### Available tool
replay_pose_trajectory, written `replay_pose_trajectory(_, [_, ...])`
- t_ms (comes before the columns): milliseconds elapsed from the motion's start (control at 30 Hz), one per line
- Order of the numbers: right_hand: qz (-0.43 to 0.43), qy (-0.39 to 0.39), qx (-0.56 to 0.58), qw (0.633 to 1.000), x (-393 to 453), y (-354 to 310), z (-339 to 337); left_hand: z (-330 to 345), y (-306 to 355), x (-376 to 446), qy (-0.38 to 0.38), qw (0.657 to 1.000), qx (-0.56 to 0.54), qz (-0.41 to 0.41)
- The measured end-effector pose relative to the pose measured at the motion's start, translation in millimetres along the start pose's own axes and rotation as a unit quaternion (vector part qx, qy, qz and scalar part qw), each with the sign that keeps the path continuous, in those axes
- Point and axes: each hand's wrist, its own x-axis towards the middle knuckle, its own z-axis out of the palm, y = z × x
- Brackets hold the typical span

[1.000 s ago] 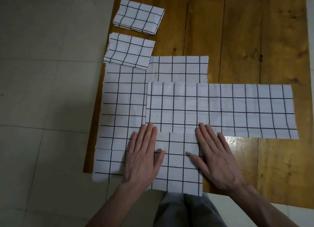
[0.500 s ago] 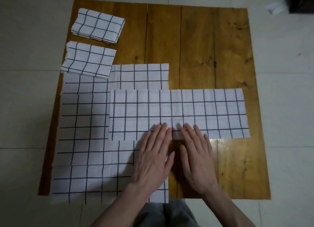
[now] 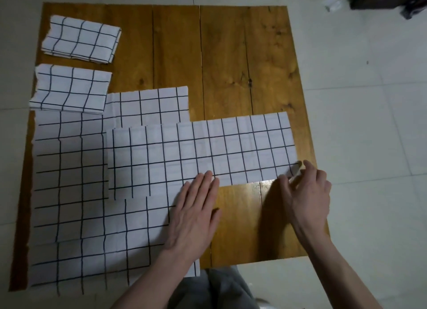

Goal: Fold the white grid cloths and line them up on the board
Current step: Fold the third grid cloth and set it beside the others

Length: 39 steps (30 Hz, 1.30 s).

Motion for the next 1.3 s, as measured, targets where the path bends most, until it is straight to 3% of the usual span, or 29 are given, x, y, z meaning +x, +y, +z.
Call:
replay_pose_trajectory(167, [0.057, -0.036, 0.024, 0.997, 14.1, -4.6, -3.5, -0.7, 1.4, 0.7, -0.005, 1.000, 0.006, -0.004])
replay_pose_trajectory(300, [0.103, -0.071, 0.150, 0.981, 25.3, -7.2, -2.1, -0.2, 2.6, 0.4, -0.004, 1.000, 0.011, -0.009])
replay_pose_trajectory(467, [0.128, -0.032, 0.340, 0.931, 21.3, -18.2, -2.9, 0.2, 4.6, 0.8, -0.001, 1.000, 0.016, -0.018])
replay_pose_trajectory(567, [0.169, -0.038, 0.437, 0.883, 16.0, -25.3, -6.5, -0.8, 5.4, 1.0, 0.000, 1.000, 0.018, -0.019])
replay_pose_trajectory(633, [0.185, -0.059, 0.455, 0.869, 14.3, -26.9, -7.5, -1.1, 6.5, 1.9, -0.002, 1.000, 0.019, -0.021])
replay_pose_trajectory(733, [0.156, -0.064, 0.415, 0.894, 10.0, -26.3, -4.7, -1.2, 11.4, 5.3, -0.004, 1.000, 0.018, -0.015])
replay_pose_trajectory(1033, [0.067, 0.041, 0.359, 0.930, -3.2, -29.7, -43.2, -2.9, 64.9, 22.1, -0.024, 0.999, -0.021, 0.022])
replay_pose_trajectory(1300, [-0.061, 0.063, 0.349, 0.933, -33.9, -62.8, -78.4, -16.1, 60.9, 17.3, 0.001, 0.998, -0.056, 0.018])
